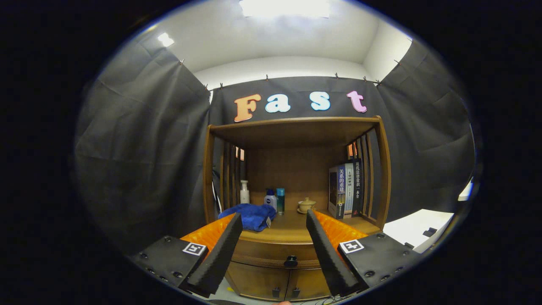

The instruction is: Pull open the drawer, take out the items inside it, and place them on the countertop above the cabinet.

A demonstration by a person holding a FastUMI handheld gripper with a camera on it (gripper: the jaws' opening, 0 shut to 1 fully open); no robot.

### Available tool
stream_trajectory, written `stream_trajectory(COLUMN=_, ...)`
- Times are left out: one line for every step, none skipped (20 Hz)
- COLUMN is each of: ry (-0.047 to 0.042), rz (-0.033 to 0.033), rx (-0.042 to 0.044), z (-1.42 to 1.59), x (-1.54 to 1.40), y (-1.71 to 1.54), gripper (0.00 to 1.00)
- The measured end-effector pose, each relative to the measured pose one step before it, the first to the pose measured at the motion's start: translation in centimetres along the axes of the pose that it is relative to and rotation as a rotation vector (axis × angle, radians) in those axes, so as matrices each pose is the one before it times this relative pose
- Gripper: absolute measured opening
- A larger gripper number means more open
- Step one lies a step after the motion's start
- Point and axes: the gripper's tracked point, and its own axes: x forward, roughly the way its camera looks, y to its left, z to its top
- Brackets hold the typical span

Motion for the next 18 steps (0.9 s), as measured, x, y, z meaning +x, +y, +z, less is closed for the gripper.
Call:
stream_trajectory(ry=0.01767, rz=0.00002, rx=0.01109, z=-1.668, x=0.602, y=0.294, gripper=0.99)
stream_trajectory(ry=0.01438, rz=0.00451, rx=0.01656, z=-1.65, x=0.629, y=0.41, gripper=0.99)
stream_trajectory(ry=0.01766, rz=-0.00018, rx=0.00972, z=-1.572, x=0.803, y=0.141, gripper=0.99)
stream_trajectory(ry=0.01048, rz=-0.01106, rx=0.00052, z=-1.6, x=0.824, y=-0.314, gripper=0.99)
stream_trajectory(ry=0.00281, rz=-0.01681, rx=-0.00682, z=-1.378, x=0.827, y=-0.662, gripper=0.99)
stream_trajectory(ry=0.00639, rz=-0.01836, rx=-0.01072, z=-1.479, x=1.113, y=-0.583, gripper=0.99)
stream_trajectory(ry=0.01224, rz=-0.01799, rx=-0.0089, z=-1.562, x=1.27, y=-0.674, gripper=0.99)
stream_trajectory(ry=0.01692, rz=-0.0153, rx=-0.00693, z=-1.777, x=1.244, y=-0.656, gripper=0.99)
stream_trajectory(ry=0.01739, rz=-0.01685, rx=-0.00235, z=-1.513, x=1.444, y=-0.67, gripper=0.99)
stream_trajectory(ry=0.01461, rz=-0.01239, rx=-0.00071, z=-1.564, x=1.196, y=-0.582, gripper=0.99)
stream_trajectory(ry=0.01331, rz=-0.00737, rx=0.00341, z=-1.289, x=1.259, y=-0.308, gripper=0.99)
stream_trajectory(ry=0.01625, rz=-0.00678, rx=0.00993, z=-1.292, x=0.984, y=-0.28, gripper=0.99)
stream_trajectory(ry=0.01834, rz=-0.00438, rx=0.01364, z=-1.089, x=0.546, y=-0.413, gripper=0.99)
stream_trajectory(ry=0.01471, rz=-0.00111, rx=0.01643, z=-1.044, x=0.585, y=-0.133, gripper=0.99)
stream_trajectory(ry=0.00924, rz=-0.006, rx=0.01533, z=-0.61, x=0.585, y=-0.348, gripper=0.99)
stream_trajectory(ry=0.00584, rz=-0.00805, rx=0.0047, z=-0.308, x=0.44, y=-0.229, gripper=0.98)
stream_trajectory(ry=-0.00232, rz=-0.0069, rx=-0.00035, z=-0.12, x=0.63, y=-0.247, gripper=0.98)
stream_trajectory(ry=0.00065, rz=-0.00522, rx=-0.00582, z=-0.191, x=0.427, y=-0.178, gripper=0.98)
